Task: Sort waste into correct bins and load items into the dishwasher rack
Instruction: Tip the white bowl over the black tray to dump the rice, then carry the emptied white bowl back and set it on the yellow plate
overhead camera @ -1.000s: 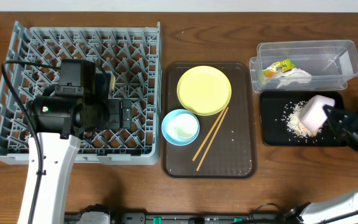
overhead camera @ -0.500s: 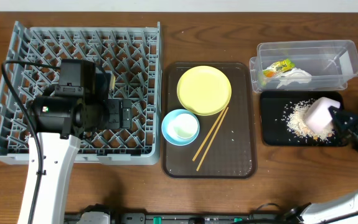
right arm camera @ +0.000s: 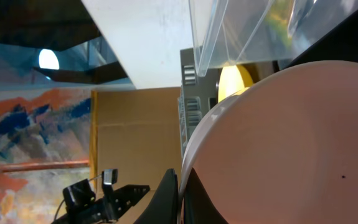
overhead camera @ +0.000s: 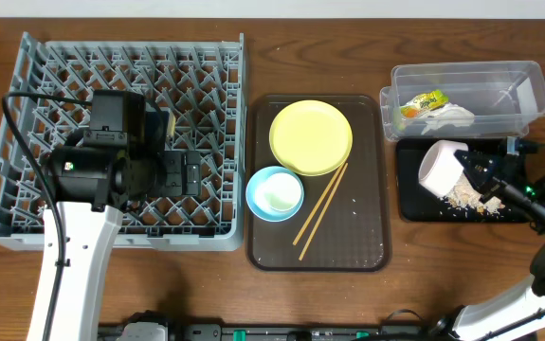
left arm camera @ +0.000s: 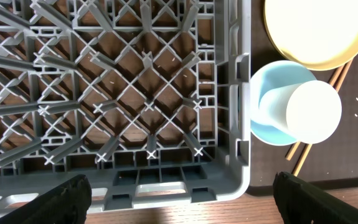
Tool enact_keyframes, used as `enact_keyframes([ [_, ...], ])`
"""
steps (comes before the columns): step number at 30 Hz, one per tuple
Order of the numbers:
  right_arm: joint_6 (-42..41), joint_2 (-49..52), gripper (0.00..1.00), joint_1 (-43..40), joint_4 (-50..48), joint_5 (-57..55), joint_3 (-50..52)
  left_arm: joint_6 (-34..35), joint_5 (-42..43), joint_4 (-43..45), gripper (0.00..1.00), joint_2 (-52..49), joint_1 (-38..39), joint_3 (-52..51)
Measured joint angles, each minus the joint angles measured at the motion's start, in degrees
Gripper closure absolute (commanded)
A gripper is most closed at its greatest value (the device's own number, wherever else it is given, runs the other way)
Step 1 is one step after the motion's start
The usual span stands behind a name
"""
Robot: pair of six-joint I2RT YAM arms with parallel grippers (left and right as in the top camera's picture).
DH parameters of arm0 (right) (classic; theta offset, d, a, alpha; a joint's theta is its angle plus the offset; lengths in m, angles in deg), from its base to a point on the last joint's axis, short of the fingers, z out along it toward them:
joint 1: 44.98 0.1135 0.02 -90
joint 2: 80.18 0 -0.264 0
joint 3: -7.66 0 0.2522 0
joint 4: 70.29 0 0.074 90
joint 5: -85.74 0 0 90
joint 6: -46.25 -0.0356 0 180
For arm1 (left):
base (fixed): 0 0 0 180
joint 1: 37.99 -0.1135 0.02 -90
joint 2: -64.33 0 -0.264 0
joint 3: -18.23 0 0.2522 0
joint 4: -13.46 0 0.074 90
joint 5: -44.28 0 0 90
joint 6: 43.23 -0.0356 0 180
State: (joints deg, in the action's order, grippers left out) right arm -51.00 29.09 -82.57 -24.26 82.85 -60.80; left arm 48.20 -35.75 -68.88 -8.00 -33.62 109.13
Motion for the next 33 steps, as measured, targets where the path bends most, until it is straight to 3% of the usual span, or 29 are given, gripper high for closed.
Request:
enact_keyframes([
  [7, 3.76, -1.49, 0.99, 2.38, 0.07, -0.09, 0.00, 0.00, 0.00, 0.00, 0.05, 0.00, 0.00, 0.00],
  [15, 6.25, -17.42, 0.99, 7.02, -0.59, -1.14, 0.00, 0.00, 0.00, 0.09, 0.05, 0.00, 0.00, 0.00],
  [22, 6.51, -31.50, 0.99, 19.08, 0.04, -20.94, 0.00, 0.00, 0.02, 0.68, 0.05, 0.00, 0.00, -0.02],
  [33, 9.27, -31.91, 0.99, 44.19, -10.84, -51.58, 0.00, 0.00, 0.00, 1.05, 0.05, 0.00, 0.00, -0.02],
])
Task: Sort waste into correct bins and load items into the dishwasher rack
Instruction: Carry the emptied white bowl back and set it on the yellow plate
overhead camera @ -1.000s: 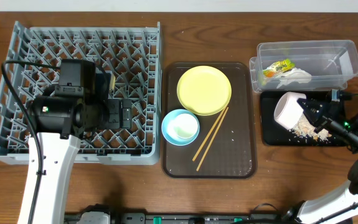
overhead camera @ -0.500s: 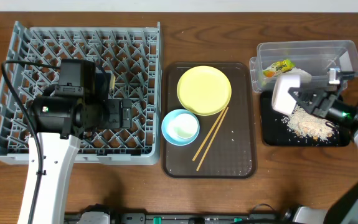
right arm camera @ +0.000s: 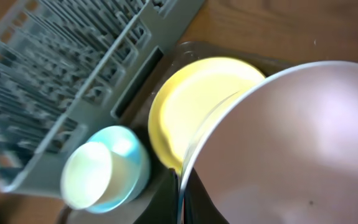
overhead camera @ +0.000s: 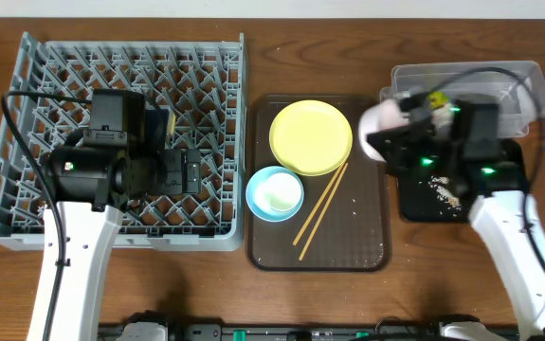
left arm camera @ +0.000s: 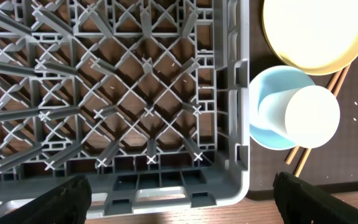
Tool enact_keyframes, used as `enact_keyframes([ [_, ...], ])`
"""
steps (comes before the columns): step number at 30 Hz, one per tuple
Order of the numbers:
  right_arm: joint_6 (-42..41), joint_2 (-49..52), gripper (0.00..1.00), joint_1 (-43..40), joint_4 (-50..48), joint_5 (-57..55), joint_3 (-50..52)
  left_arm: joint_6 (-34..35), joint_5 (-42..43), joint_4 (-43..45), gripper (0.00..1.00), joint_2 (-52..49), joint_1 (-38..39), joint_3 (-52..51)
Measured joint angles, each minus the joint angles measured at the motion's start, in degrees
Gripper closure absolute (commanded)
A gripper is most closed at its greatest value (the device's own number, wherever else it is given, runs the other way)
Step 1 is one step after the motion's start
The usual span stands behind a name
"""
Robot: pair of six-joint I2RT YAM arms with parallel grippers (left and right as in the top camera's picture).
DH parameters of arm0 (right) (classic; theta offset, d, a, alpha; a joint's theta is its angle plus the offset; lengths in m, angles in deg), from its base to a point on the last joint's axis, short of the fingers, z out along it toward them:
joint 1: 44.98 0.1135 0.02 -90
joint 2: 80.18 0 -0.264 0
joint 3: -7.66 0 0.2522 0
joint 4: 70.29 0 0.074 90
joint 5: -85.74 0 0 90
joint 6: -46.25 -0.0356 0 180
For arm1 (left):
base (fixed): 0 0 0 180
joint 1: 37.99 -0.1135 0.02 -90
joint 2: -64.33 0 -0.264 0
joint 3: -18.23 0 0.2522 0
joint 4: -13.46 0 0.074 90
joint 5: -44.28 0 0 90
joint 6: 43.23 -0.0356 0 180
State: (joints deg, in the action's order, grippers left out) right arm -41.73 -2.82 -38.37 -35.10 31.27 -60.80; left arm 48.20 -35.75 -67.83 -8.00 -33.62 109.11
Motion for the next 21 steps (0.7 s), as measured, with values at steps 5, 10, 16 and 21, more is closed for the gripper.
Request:
enact_keyframes([
  [5, 1.79, 4.09, 0.99, 9.38, -7.15, -9.55, 0.00, 0.00, 0.02, 0.02, 0.05, 0.00, 0.00, 0.00],
  [10, 2.99, 10.38, 0.99, 15.47, -12.59, -13.68, 0.00, 0.00, 0.04, 0.04, 0.05, 0.00, 0.00, -0.02],
  [16, 3.37, 19.37, 0.95, 19.61, -17.22, -15.93, 0.00, 0.00, 0.15, 0.02, 0.05, 0.00, 0.00, -0.04],
  [21, 3.67, 23.41, 0.80, 20.37, -17.66, -17.75, 0.00, 0.00, 0.17, 0.04, 0.05, 0.00, 0.00, -0.04],
])
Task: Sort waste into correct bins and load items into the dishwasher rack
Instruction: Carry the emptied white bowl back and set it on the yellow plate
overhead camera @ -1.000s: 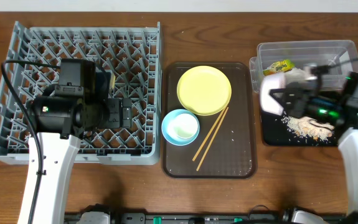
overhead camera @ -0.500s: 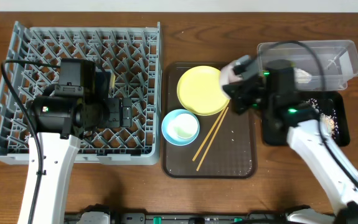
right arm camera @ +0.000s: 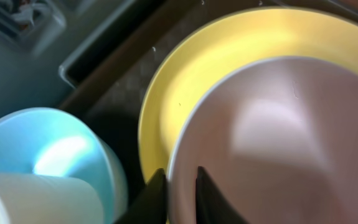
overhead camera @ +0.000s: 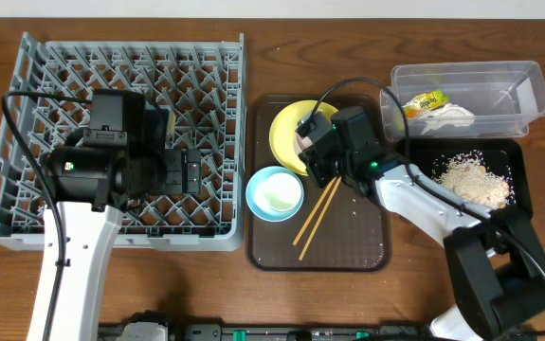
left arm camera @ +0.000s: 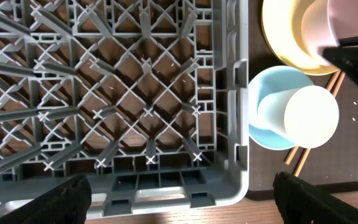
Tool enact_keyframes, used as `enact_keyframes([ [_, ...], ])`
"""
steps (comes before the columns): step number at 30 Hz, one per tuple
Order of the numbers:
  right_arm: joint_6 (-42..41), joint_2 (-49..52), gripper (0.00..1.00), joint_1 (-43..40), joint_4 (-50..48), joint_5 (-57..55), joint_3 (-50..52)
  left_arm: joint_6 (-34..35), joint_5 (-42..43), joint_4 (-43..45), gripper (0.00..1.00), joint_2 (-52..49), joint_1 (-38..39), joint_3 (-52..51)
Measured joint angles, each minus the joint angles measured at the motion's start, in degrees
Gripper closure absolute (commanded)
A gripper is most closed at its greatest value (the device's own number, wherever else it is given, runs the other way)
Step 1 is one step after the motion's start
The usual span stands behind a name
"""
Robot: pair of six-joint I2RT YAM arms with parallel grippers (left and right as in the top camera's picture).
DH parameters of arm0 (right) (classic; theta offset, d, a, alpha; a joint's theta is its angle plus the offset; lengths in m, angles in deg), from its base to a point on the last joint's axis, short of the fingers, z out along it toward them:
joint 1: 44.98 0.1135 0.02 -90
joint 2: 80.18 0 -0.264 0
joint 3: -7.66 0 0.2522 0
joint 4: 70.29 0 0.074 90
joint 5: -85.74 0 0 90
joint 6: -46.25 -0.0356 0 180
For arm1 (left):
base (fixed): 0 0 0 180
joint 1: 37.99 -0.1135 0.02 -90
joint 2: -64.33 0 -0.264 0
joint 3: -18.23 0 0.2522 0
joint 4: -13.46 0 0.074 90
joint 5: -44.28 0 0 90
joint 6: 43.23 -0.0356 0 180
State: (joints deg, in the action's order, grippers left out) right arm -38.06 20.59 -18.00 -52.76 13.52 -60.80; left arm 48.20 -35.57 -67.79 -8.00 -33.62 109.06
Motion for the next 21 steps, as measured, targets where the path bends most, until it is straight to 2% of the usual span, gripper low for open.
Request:
enact_keyframes([
  [3, -0.26, 0.11, 0.76, 0.04, -0.15, -0.50, 0.00, 0.00, 0.00, -0.02, 0.05, 0.00, 0.00, 0.00],
  [6, -1.51, -0.33, 0.64, 0.04, 0.42, -0.44, 0.00, 0.00, 0.00, -0.02, 0.05, 0.00, 0.00, 0.00],
  [8, -2.36, -1.64, 0.60, 0.04, 1.55, -0.04, 0.00, 0.00, 0.00, -0.02, 0.05, 0.00, 0.00, 0.00],
  [16, -7.04, -15.50, 0.58, 0.13, 9.14, 2.40, -0.13, 0.00, 0.00, -0.02, 0.05, 0.00, 0.00, -0.02],
  [21, -12.09, -15.82, 0.61, 2.54, 15.80, 3.69, -0.44, 0.00, 0.02, -0.02, 0.05, 0.00, 0.00, -0.02],
])
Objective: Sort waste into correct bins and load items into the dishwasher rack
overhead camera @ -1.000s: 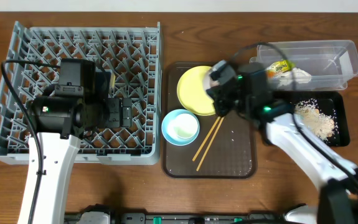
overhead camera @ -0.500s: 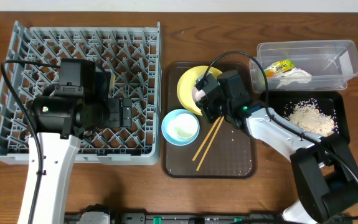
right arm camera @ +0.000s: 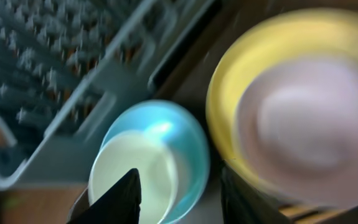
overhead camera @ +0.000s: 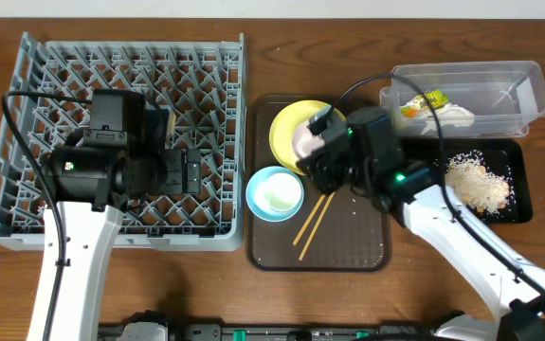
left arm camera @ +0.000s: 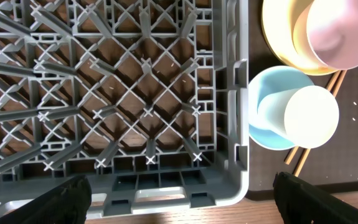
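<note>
A pink bowl rests in the yellow plate on the brown tray. Free of the bowl, my right gripper is open and hovers over the blue bowl holding a cream cup; the pink bowl lies to its right. Over the front of the grey dishwasher rack, my left gripper is open and empty. The left wrist view also takes in the pink bowl, blue bowl and cup. Chopsticks lie on the tray.
A black tray at the right holds food scraps. Behind it a clear bin contains a wrapper and crumpled paper. The rack's right wall runs close beside the brown tray.
My right gripper was shut on the pink bowl's rim at the yellow plate. It is now open and drawn back towards the blue bowl, with the pink bowl left on the plate.
First my right gripper held the pink bowl tipped over the black tray, with scraps below it. Then it held the bowl by the brown tray's right edge, then down on the yellow plate, where the bowl now lies released. The left arm stayed over the rack.
</note>
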Tool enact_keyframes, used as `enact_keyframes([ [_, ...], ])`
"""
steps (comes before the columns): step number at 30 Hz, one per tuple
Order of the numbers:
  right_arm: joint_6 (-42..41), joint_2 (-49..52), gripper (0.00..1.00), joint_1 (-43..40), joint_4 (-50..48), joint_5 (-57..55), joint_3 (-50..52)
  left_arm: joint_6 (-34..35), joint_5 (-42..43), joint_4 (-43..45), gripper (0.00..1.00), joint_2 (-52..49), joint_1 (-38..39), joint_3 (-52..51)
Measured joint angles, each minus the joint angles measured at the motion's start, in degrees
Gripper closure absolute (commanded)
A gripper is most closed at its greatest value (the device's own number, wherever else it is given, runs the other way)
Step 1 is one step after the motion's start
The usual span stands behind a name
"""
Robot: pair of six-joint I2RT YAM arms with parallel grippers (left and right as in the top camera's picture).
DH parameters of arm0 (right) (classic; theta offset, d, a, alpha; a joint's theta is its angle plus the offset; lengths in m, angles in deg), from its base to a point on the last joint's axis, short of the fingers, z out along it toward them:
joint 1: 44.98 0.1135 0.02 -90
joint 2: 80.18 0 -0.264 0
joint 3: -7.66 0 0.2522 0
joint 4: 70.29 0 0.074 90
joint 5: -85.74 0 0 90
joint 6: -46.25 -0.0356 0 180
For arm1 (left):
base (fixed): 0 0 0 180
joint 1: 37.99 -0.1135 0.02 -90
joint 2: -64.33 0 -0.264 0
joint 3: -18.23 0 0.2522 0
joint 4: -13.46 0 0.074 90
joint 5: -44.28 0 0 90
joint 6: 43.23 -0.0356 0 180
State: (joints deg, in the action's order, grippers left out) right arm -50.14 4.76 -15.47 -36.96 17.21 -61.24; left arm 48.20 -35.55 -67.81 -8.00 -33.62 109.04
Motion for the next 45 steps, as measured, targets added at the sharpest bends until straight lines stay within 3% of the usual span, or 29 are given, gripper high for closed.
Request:
enact_keyframes([
  [8, -3.19, 5.20, 0.75, 3.78, 2.84, -0.79, 0.00, 0.00, -0.02, 0.02, 0.05, 0.00, 0.00, 0.00],
  [13, -5.49, 8.04, 0.99, 4.48, 2.82, -3.61, 0.00, 0.00, -0.02, 0.00, 0.05, 0.00, 0.00, 0.00],
  [21, -6.62, 7.76, 0.99, 3.85, 0.74, -5.35, -0.02, 0.15, -0.02, 0.00, 0.05, 0.00, 0.00, 0.00],
  [27, -9.07, 0.94, 0.99, -3.65, 0.66, -5.42, -1.42, 2.21, 2.73, 1.42, 0.05, 0.00, 0.00, 0.00],
  [35, -15.15, -4.37, 0.99, -18.45, -0.46, 7.65, -3.30, 3.19, 24.04, 11.02, 0.05, -3.30, 0.00, -0.76],
  [45, -20.79, 0.70, 0.99, -20.65, -16.55, 36.57, -3.28, 3.41, 59.95, 25.14, 0.05, -15.74, 0.46, -1.40],
])
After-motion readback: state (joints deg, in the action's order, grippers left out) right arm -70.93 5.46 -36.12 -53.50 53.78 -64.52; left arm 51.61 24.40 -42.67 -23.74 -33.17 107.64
